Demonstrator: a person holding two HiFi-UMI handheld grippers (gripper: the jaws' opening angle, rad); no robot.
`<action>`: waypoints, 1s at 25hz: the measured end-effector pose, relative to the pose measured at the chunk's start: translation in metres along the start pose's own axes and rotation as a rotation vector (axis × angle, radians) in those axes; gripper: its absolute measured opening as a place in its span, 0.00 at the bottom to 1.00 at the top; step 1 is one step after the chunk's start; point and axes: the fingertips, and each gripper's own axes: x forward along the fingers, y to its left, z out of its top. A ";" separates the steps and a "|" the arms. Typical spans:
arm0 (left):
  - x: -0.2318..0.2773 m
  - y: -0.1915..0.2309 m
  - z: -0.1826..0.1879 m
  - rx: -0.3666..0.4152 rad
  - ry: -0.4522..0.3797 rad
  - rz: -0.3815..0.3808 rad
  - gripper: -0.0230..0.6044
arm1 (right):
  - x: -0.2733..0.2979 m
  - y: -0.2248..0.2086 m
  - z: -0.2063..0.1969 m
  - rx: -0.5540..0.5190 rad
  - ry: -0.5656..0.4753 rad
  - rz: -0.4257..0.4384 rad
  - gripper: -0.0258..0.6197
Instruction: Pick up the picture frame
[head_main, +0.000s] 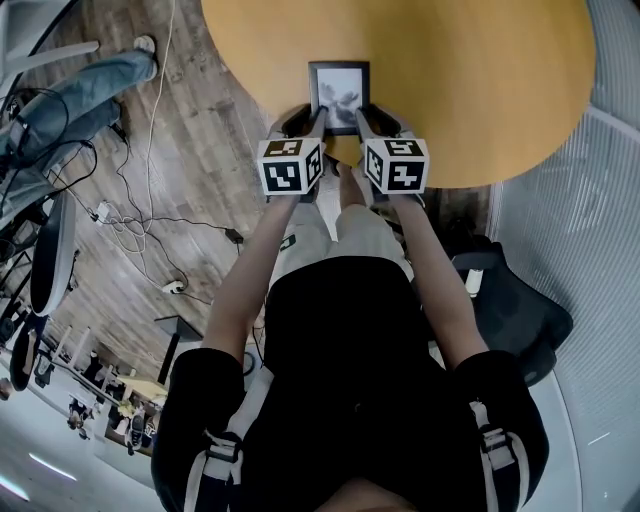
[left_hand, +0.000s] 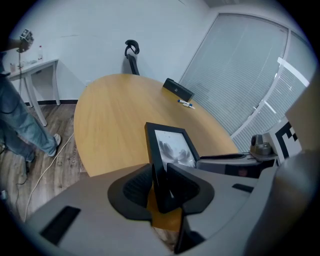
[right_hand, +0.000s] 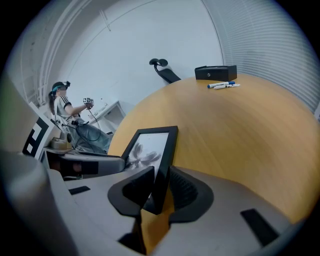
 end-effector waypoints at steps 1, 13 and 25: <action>-0.001 0.000 0.001 0.001 0.000 0.001 0.20 | 0.000 0.000 0.000 0.002 0.000 -0.003 0.21; -0.045 -0.021 0.029 0.037 -0.095 0.008 0.19 | -0.044 0.020 0.028 -0.023 -0.085 0.018 0.20; -0.119 -0.051 0.106 0.081 -0.287 0.025 0.18 | -0.112 0.055 0.110 -0.121 -0.255 0.036 0.20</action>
